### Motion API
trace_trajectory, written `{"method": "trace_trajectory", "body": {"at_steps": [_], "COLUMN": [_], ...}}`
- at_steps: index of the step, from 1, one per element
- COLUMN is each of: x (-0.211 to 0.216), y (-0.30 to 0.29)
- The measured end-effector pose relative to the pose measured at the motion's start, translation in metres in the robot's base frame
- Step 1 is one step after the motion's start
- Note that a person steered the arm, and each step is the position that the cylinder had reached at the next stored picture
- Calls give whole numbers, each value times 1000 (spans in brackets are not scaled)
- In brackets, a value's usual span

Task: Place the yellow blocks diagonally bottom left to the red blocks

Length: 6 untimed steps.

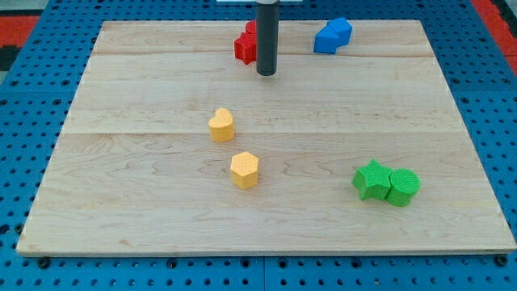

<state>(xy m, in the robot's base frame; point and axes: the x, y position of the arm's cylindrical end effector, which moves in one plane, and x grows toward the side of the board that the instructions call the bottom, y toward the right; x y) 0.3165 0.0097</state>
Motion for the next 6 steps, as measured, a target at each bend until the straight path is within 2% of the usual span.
{"method": "trace_trajectory", "body": {"at_steps": [1,3,4,6], "x": [2,53,59,121], "y": [0,0,0,-64]}}
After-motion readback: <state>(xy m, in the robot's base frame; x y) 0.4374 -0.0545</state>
